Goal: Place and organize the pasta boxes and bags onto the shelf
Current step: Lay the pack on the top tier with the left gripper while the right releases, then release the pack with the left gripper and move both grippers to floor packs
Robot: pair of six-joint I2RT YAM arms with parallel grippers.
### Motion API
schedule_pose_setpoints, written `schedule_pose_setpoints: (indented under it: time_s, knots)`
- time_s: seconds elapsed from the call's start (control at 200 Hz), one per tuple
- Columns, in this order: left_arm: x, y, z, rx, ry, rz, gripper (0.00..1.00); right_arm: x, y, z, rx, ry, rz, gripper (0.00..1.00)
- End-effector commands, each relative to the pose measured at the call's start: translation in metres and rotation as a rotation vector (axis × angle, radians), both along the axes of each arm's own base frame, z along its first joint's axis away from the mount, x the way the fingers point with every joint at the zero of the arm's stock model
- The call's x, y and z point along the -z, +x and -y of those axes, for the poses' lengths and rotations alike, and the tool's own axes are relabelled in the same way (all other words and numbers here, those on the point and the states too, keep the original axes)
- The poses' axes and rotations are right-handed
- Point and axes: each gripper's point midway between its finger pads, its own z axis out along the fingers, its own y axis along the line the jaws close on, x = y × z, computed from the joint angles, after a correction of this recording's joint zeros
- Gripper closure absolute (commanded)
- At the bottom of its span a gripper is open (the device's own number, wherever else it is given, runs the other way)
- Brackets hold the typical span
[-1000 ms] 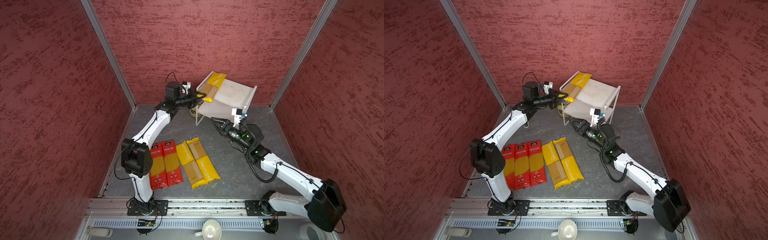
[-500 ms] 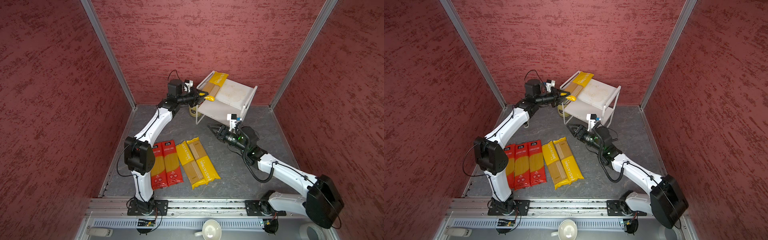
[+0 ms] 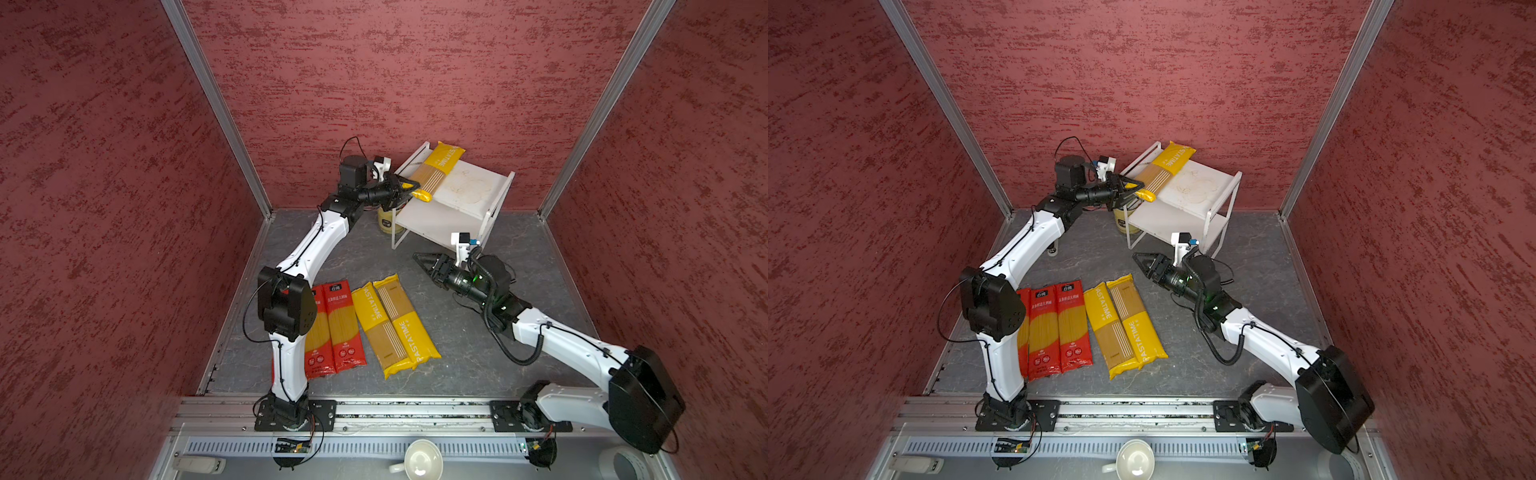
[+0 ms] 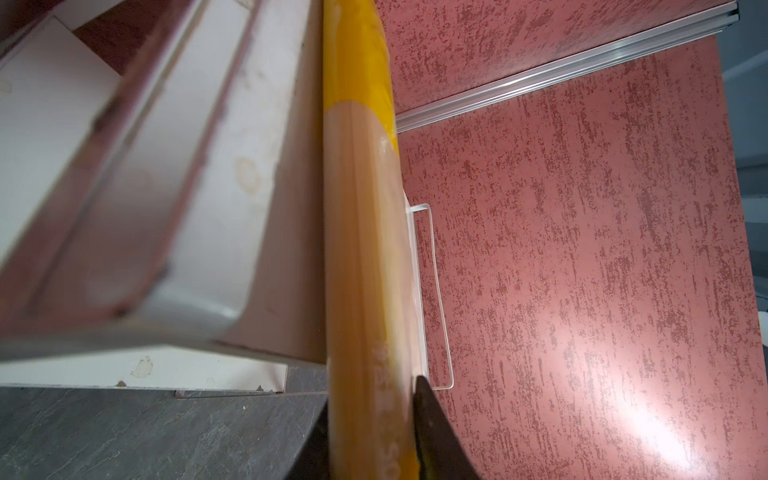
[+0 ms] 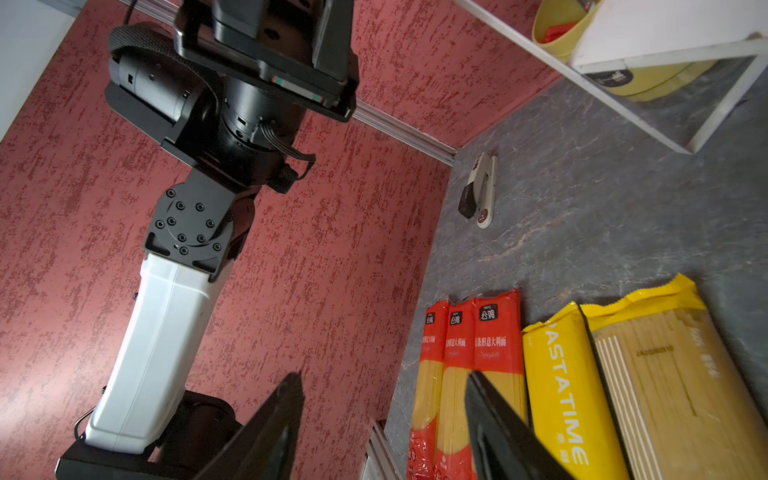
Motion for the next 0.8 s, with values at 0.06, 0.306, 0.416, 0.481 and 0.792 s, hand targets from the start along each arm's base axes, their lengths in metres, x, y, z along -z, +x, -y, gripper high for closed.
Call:
schedule_pose_setpoints:
  time_s: [0.06, 0.306, 0.416, 0.481, 0.792]
  knots:
    - [-0.021, 0.001, -0.013, -0.031, -0.019, 0.091, 0.6, 0.014, -0.002, -0.001, 0.0, -0.049, -0.016, 0.36]
    - [-0.017, -0.023, -0.037, -0.072, 0.005, 0.093, 0.31, 0.06, -0.016, 0.006, -0.037, -0.23, -0.055, 0.36]
    - [-0.009, -0.041, -0.054, -0.105, 0.011, 0.083, 0.28, 0.087, -0.026, 0.007, -0.074, -0.332, -0.084, 0.36]
    - [-0.004, -0.056, -0.061, -0.116, 0.028, 0.085, 0.29, 0.102, -0.032, 0.007, -0.101, -0.394, -0.097, 0.37]
    - [0.083, -0.154, -0.084, -0.219, 0.516, 0.128, 0.3, 0.171, -0.05, 0.016, -0.172, -0.668, -0.178, 0.41]
